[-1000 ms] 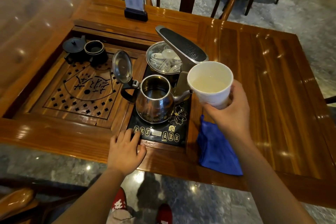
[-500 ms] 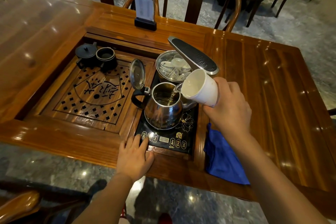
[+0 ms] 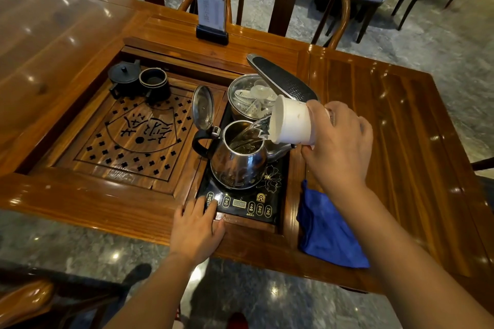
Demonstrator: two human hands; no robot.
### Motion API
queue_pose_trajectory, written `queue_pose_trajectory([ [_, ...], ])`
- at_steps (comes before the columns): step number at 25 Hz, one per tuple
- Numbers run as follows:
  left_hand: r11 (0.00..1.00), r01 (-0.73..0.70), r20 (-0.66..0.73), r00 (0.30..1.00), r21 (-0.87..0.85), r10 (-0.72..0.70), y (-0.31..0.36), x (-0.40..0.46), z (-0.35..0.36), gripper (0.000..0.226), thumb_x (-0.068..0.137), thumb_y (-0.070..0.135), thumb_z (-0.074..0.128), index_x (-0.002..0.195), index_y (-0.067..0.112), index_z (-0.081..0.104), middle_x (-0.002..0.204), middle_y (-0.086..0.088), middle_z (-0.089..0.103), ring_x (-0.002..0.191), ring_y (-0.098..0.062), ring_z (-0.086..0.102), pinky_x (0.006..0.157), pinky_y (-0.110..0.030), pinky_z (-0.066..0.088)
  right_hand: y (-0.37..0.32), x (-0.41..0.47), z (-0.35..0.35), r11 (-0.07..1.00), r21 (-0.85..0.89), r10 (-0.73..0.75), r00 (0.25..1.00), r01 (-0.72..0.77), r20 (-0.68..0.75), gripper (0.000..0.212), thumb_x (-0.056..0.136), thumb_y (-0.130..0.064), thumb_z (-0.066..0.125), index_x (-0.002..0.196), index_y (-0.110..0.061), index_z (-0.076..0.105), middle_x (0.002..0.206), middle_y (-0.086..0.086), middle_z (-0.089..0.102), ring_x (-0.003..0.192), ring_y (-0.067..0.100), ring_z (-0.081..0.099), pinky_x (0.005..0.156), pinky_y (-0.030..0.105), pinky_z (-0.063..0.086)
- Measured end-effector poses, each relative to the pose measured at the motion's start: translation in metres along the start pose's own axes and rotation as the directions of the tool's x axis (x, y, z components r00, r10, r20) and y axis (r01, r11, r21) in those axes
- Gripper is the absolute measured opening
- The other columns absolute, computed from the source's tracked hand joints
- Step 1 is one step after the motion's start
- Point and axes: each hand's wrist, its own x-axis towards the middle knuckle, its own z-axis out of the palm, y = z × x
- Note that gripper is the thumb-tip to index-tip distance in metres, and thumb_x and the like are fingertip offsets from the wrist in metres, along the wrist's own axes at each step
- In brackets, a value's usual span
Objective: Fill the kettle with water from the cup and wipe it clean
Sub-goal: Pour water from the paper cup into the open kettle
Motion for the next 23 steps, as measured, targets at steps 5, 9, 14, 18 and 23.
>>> queue_pose_trajectory([
  [5,1.000,0.002,-0.002,1.000,0.003,-0.002,0.000,0.000,0.000,0.047,0.081,0.046,0.036,0.112,0.019,0.059,0.108,-0.005,0.062,0.101,-0.025,0.056,0.085,-0.043,0.043,-0.005,0.010,-0.006,0.993,-0.057,-0.104,0.993,0.100,-0.060,0.068,0.061,-0.007,0.076,0.124,-0.016,0.049,0.119,0.018,0.052,0.114,0.035,0.045,0.097,0.052,0.027],
  [9,1.000,0.003,-0.005,1.000,0.001,-0.003,0.000,0.000,0.000,0.047,0.081,0.046,0.036,0.112,0.019,0.060,0.108,-0.005,0.063,0.101,-0.025,0.057,0.084,-0.043,0.044,-0.006,0.021,-0.010,0.980,-0.090,-0.184,0.980,0.177,-0.071,0.070,0.065,-0.003,0.074,0.128,-0.015,0.047,0.124,0.021,0.050,0.120,0.038,0.042,0.101,0.053,0.022],
  [14,1.000,0.002,0.001,1.000,0.005,-0.002,0.000,-0.001,-0.001,0.048,0.081,0.046,0.035,0.112,0.019,0.059,0.108,-0.004,0.063,0.100,-0.024,0.058,0.083,-0.043,0.045,-0.011,0.027,-0.008,0.940,-0.140,-0.318,0.948,0.311,-0.028,0.071,0.063,-0.003,0.076,0.128,-0.013,0.047,0.127,0.024,0.050,0.127,0.040,0.038,0.103,0.052,0.014],
  [18,1.000,0.003,-0.005,1.000,-0.003,-0.003,0.000,-0.001,-0.001,0.047,0.080,0.046,0.037,0.110,0.018,0.061,0.106,-0.005,0.064,0.099,-0.024,0.058,0.082,-0.042,0.045,-0.016,0.027,-0.003,0.915,-0.164,-0.377,0.926,0.368,-0.021,0.070,0.062,-0.003,0.075,0.126,-0.011,0.048,0.126,0.026,0.051,0.124,0.041,0.042,0.102,0.053,0.016],
  [23,1.000,0.004,-0.005,1.000,-0.006,-0.004,0.001,-0.001,-0.001,0.047,0.081,0.047,0.035,0.110,0.019,0.060,0.106,-0.004,0.063,0.098,-0.024,0.058,0.081,-0.042,0.045,-0.007,0.013,0.000,0.991,0.043,-0.123,0.992,0.124,-0.025,0.073,0.063,-0.014,0.077,0.129,-0.019,0.046,0.124,0.014,0.051,0.118,0.030,0.043,0.096,0.048,0.027],
])
